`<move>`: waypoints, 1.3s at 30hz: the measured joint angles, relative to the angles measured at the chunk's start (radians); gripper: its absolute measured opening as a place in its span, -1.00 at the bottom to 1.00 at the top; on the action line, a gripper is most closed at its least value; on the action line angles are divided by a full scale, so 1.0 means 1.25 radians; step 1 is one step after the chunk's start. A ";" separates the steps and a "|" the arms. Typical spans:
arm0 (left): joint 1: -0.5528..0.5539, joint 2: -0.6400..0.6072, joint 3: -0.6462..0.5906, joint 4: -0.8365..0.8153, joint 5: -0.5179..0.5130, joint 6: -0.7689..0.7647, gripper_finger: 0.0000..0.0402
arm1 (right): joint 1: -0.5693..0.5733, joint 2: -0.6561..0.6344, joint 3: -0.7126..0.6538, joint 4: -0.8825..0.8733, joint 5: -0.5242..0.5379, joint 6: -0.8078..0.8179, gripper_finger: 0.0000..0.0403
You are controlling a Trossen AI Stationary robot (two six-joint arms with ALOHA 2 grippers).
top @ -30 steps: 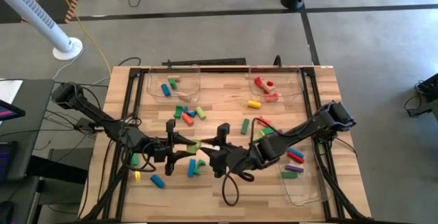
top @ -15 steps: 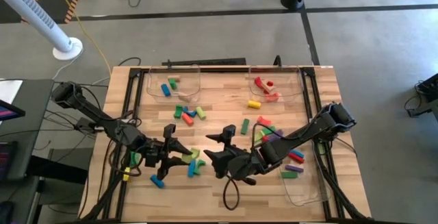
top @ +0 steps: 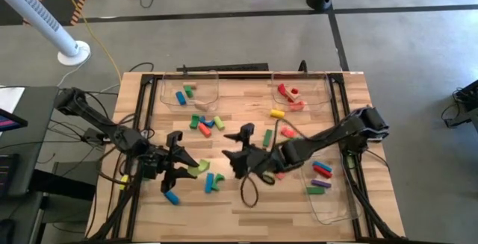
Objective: Sort blocks by size
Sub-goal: Put the light green arch block into the top right transparent bin
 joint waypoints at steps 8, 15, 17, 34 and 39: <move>0.000 -0.056 -0.001 -0.048 0.008 -0.007 -0.38 | -0.089 -0.187 -0.267 0.307 -0.244 -0.022 0.50; 0.010 -0.033 0.000 0.009 0.052 0.010 -0.38 | -0.090 -0.189 -0.446 0.738 -0.392 -0.098 0.50; 0.017 -0.017 -0.001 0.035 0.065 0.016 -0.38 | -0.074 -0.149 -0.445 0.815 -0.401 -0.134 0.50; 0.082 0.090 0.000 0.212 0.200 -0.002 -0.38 | -0.013 0.012 -0.326 0.990 -0.420 -0.264 0.50; 0.091 0.090 0.000 0.217 0.220 -0.011 -0.38 | -0.014 0.012 -0.324 0.988 -0.423 -0.263 0.50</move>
